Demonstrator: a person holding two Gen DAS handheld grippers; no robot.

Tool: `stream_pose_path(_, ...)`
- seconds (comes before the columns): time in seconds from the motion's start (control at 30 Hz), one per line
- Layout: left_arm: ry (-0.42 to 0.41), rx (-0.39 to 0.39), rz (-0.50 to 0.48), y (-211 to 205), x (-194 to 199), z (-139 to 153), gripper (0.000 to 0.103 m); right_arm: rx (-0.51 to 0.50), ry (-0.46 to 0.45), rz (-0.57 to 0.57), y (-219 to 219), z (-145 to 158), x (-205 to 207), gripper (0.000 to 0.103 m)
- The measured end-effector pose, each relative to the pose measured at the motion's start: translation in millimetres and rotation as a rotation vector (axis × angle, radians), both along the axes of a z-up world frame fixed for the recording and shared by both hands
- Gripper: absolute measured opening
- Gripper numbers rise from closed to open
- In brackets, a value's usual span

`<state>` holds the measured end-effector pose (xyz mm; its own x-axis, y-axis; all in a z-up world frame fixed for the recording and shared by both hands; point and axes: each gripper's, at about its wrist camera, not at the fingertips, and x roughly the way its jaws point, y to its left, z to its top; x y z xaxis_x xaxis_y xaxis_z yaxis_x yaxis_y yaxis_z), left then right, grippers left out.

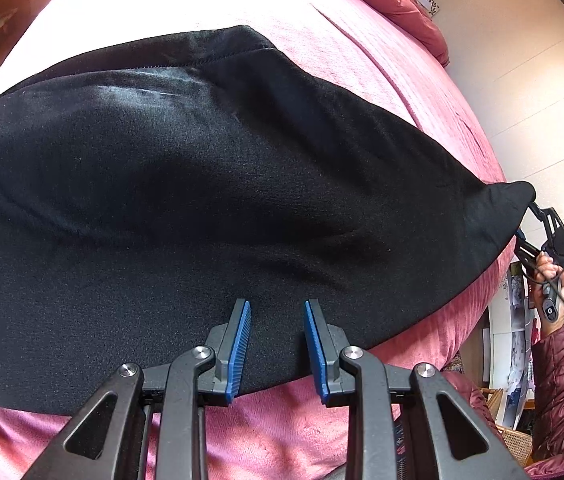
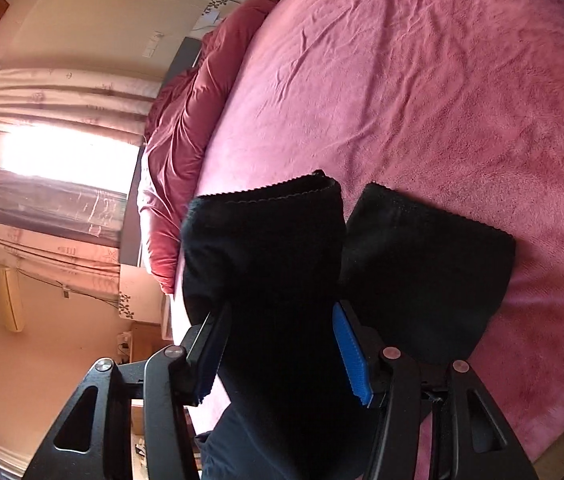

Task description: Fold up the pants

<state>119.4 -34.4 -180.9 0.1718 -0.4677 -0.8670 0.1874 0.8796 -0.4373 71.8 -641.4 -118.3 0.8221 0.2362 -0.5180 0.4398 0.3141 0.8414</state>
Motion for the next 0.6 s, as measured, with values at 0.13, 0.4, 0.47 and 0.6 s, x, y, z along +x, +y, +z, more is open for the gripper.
stream_pose_path(0.13,-0.001,-0.007,-0.001,4.3,-0.6,1.6,0.028,0.044,-0.044,-0.055,-4.8,6.0,-17.0,0.054)
stream_pose_path(0.4,-0.005,-0.013,0.004,11.3,-1.5,5.0,0.028,-0.077,0.118,-0.083,-10.6,12.8,-30.9,0.055)
stream_pose_path(0.47,-0.003,-0.014,0.005,12.5,-1.1,5.8,0.028,-0.089,0.165,-0.081,-12.7,4.6,-29.0,0.055)
stream_pose_path(0.6,-0.005,-0.009,0.003,14.0,0.0,8.1,0.028,-0.139,0.292,-0.092,-20.3,-12.6,-16.8,0.023)
